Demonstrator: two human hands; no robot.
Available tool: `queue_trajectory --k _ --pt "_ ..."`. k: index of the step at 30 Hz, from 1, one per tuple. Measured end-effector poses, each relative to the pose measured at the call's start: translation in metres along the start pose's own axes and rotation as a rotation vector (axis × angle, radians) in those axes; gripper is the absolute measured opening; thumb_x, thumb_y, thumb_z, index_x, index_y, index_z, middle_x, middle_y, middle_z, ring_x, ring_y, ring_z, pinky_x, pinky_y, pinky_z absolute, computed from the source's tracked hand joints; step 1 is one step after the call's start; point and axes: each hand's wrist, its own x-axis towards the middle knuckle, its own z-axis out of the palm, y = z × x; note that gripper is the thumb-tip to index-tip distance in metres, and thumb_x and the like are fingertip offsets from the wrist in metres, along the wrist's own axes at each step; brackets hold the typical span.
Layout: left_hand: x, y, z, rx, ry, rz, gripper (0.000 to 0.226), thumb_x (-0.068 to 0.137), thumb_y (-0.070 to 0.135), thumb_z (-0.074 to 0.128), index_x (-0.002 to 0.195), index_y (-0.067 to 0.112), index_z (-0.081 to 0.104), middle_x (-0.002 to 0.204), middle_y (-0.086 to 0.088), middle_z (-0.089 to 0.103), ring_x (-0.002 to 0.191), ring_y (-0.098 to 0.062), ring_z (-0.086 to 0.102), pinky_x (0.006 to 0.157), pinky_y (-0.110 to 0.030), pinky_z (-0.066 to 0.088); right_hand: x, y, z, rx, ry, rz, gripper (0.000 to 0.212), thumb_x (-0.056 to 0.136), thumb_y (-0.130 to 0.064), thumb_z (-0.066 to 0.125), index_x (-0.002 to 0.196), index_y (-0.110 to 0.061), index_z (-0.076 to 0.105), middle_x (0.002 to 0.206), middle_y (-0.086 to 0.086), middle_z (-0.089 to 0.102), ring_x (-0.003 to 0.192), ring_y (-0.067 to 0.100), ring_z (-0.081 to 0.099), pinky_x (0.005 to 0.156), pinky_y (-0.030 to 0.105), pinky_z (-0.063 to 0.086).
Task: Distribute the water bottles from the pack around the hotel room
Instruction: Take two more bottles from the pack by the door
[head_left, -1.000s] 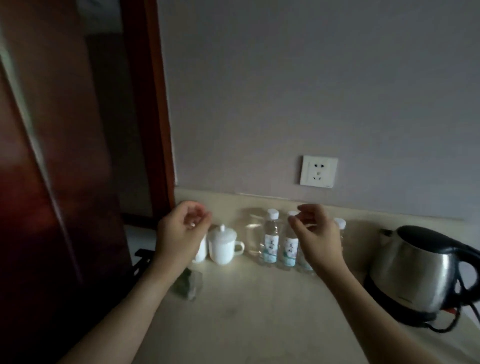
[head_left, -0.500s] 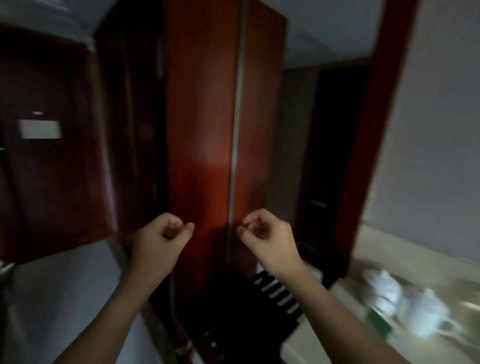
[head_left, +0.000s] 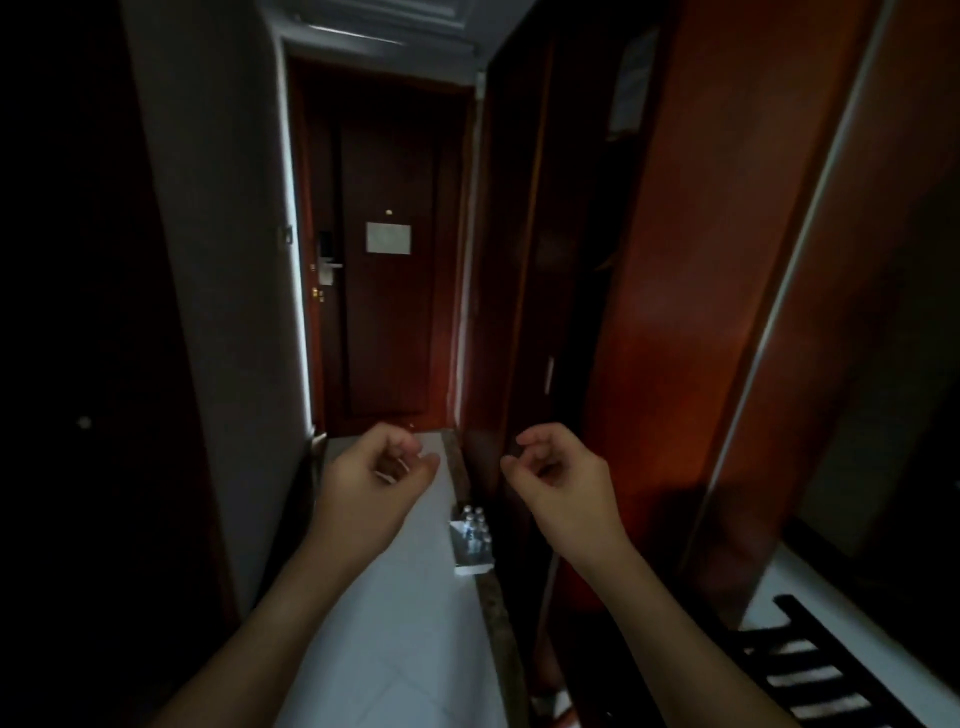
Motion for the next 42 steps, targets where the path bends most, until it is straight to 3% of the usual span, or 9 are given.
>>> queue_trajectory --k 3,7,14,17,23,28,35,40,42 --pt "0.023 -0.019 -0.003 0.007 0.015 -0.006 0.014 0.069 0.035 0.074 0.076 0.028 0.063 0.065 0.009 0.063 0.059 -0.002 0.055 0.061 -0.017 0.045 0.033 0.021 0.023 0.057 -0.032 0.009 0.015 0.081 -0.011 0.076 0.088 -0.019 0.066 0.070 0.005 0.066 0.061 0.004 0.058 0.059 0.015 0.047" --pt "0.066 -0.045 0.001 0.071 0.044 -0.001 0.022 0.067 0.044 0.071 0.077 0.026 0.065 0.069 0.001 0.067 0.064 -0.009 0.060 0.065 -0.025 0.049 0.089 0.050 0.050 0.093 -0.057 -0.036 0.018 0.079 -0.012 0.077 0.090 -0.022 0.067 0.066 -0.006 0.064 0.061 0.003 0.058 0.061 0.017 0.047" --pt "0.156 -0.071 0.015 0.239 0.079 0.005 0.014 0.079 0.017 0.078 0.079 0.023 0.065 0.070 0.004 0.069 0.063 -0.008 0.060 0.065 -0.025 0.049 0.206 0.088 0.095 0.200 -0.097 -0.094 0.016 0.080 -0.012 0.078 0.090 -0.020 0.067 0.069 -0.001 0.063 0.063 0.010 0.058 0.063 0.025 0.048" --pt "0.187 -0.091 0.011 0.242 0.128 -0.015 0.012 0.075 0.028 0.075 0.080 0.023 0.065 0.070 0.005 0.069 0.062 -0.006 0.060 0.065 -0.024 0.049 0.241 0.105 0.123 0.199 -0.115 -0.102 0.021 0.080 -0.017 0.078 0.085 -0.031 0.064 0.068 -0.006 0.063 0.062 0.004 0.058 0.063 0.023 0.050" --pt "0.247 -0.160 -0.001 0.278 0.138 -0.051 0.010 0.077 0.027 0.076 0.077 0.028 0.066 0.069 0.011 0.069 0.061 0.000 0.060 0.063 -0.017 0.048 0.301 0.138 0.184 0.204 -0.218 -0.100 0.021 0.081 -0.011 0.077 0.088 -0.025 0.064 0.068 -0.009 0.063 0.062 -0.003 0.058 0.058 0.010 0.045" --pt "0.317 -0.234 -0.005 0.255 0.118 -0.072 0.030 0.064 0.051 0.065 0.079 0.025 0.067 0.070 0.005 0.070 0.064 -0.007 0.063 0.067 -0.023 0.051 0.368 0.183 0.245 0.127 -0.173 -0.036 0.016 0.080 -0.023 0.078 0.091 -0.027 0.067 0.073 -0.009 0.066 0.069 0.004 0.064 0.067 0.027 0.053" --pt "0.457 -0.331 0.000 0.188 0.050 -0.061 0.012 0.077 0.018 0.078 0.078 0.018 0.066 0.070 0.004 0.068 0.064 -0.010 0.062 0.063 -0.027 0.050 0.478 0.218 0.313 0.094 -0.125 -0.008 0.015 0.082 -0.019 0.076 0.095 -0.016 0.069 0.080 -0.002 0.069 0.080 0.016 0.069 0.076 0.038 0.057" --pt "0.528 -0.384 0.038 0.170 -0.036 -0.047 0.011 0.075 0.034 0.074 0.078 0.027 0.066 0.074 0.014 0.068 0.069 -0.007 0.065 0.064 -0.026 0.052 0.541 0.262 0.323 0.057 -0.054 0.070 0.010 0.082 -0.022 0.075 0.085 -0.027 0.067 0.073 -0.008 0.069 0.072 0.011 0.069 0.071 0.037 0.058" --pt "0.549 -0.403 0.059 0.163 -0.080 -0.040 0.010 0.078 0.022 0.077 0.080 0.021 0.068 0.074 0.009 0.069 0.071 -0.011 0.066 0.063 -0.020 0.052 0.565 0.283 0.324 0.049 -0.023 0.102 0.013 0.082 -0.020 0.074 0.084 -0.030 0.066 0.072 -0.007 0.070 0.073 0.016 0.070 0.071 0.039 0.058"
